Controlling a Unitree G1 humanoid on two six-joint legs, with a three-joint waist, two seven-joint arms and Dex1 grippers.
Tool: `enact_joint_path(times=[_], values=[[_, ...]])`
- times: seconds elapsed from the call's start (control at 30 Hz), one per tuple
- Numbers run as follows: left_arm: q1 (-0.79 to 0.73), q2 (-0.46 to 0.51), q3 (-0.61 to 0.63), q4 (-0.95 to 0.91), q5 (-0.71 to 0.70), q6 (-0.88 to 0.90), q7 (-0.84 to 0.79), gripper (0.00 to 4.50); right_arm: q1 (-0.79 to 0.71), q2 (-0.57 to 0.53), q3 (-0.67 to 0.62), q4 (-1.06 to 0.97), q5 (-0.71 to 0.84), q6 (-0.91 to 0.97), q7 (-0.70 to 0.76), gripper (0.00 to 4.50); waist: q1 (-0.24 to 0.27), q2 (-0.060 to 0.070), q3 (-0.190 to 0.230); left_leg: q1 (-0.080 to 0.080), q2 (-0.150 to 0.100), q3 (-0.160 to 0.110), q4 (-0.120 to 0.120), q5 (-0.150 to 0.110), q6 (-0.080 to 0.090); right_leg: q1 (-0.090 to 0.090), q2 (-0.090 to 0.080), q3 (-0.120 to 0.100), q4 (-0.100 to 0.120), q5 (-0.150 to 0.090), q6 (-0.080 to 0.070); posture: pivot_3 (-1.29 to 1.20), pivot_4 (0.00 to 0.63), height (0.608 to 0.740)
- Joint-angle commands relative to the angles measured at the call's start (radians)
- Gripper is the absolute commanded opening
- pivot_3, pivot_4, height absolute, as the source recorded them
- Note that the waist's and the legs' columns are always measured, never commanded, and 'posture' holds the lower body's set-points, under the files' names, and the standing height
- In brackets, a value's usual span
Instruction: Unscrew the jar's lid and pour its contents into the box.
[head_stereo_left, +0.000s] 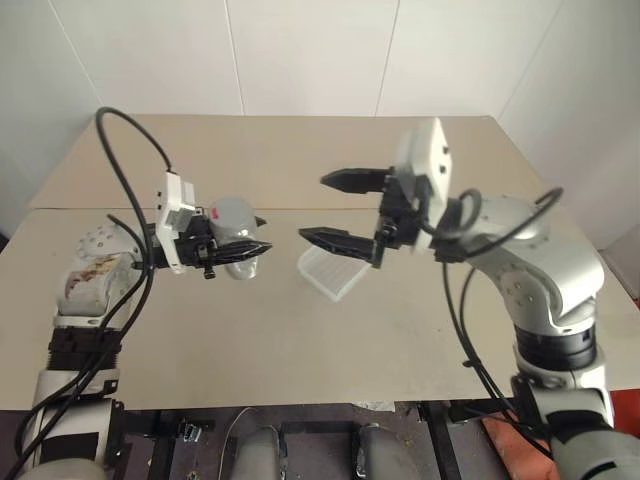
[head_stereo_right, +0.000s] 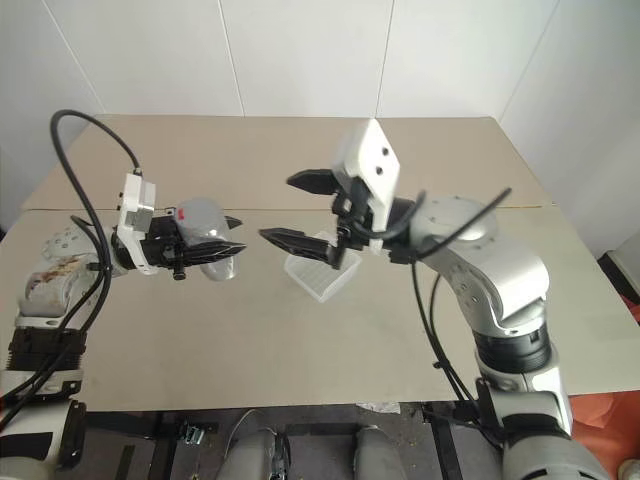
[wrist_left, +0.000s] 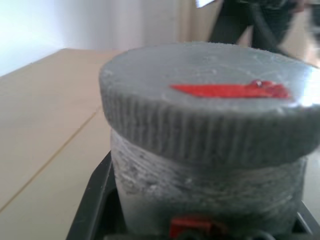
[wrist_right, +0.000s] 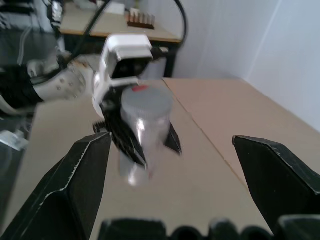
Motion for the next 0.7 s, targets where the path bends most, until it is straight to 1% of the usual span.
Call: enact_joint_path(times=[0.03,0.13,0.27,0.43,0.53,0.63,0.67,0.7], values=[[-0.076,-0.021,-0.027,0.012,-0.026,0.015,-0.051,1.93,-0.084,0.05,0.025,0.012,0.022,0.085,-0.06,4.5,0.0,0.0,0.0,0.0,0.0,0.001,0.0,0.0,0.0,0.0,0.0,0.0,0.0,0.0,0.0,0.0,0.15,0.74],[-0.113,-0.043,-0.049,0.047,-0.015,0.0,-0.086,1.93,-0.116,0.086,0.069,0.041,-0.019,0.106,-0.102,4.5,-0.001,0.0,0.0,-0.001,0.0,0.003,0.0,0.0,0.0,0.0,0.0,0.0,-0.001,0.0,0.0,0.0,0.15,0.74],[-0.135,-0.075,-0.056,0.072,-0.01,-0.015,-0.093,1.93,-0.137,0.131,0.1,0.081,-0.067,0.107,-0.156,4.5,-0.002,0.0,0.0,-0.003,0.0,0.003,0.0,0.0,0.0,-0.001,0.0,-0.001,-0.001,0.0,0.0,0.0,0.15,0.74],[-0.134,-0.096,-0.051,0.063,-0.021,-0.01,-0.101,1.93,-0.138,0.163,0.092,0.103,-0.078,0.108,-0.177,4.5,-0.003,0.0,0.0,-0.004,0.0,0.003,0.0,0.0,0.0,-0.002,0.0,-0.001,0.0,0.0,0.0,0.0,0.15,0.74],[-0.13,-0.094,-0.05,0.066,-0.016,-0.018,-0.107,1.93,-0.137,0.171,0.087,0.105,-0.07,0.107,-0.171,3.89,-0.003,0.0,0.0,-0.004,0.0,0.002,0.0,0.0,0.0,-0.002,0.0,-0.001,-0.001,0.0,0.0,0.0,0.15,0.74],[-0.129,-0.088,-0.05,0.066,-0.015,-0.022,-0.119,1.93,-0.133,0.18,0.073,0.109,-0.051,0.096,-0.155,2.92,-0.003,0.0,0.0,-0.004,0.0,0.002,0.0,0.0,0.0,-0.002,0.0,-0.001,0.0,0.0,0.0,0.0,0.15,0.74],[-0.13,-0.085,-0.05,0.066,-0.015,-0.023,-0.126,1.93,-0.133,0.183,0.06,0.115,-0.03,0.093,-0.136,2.76,-0.003,0.0,0.0,-0.004,0.0,0.002,0.0,0.0,0.0,-0.002,0.0,-0.001,0.0,0.0,0.0,0.0,0.15,0.74],[-0.132,-0.082,-0.049,0.065,-0.016,-0.022,-0.131,1.93,-0.132,0.184,0.05,0.12,-0.013,0.09,-0.117,2.76,-0.003,0.0,0.0,-0.004,0.0,0.002,0.0,0.0,0.0,-0.002,0.0,-0.001,0.0,0.0,0.0,0.0,0.15,0.74]])
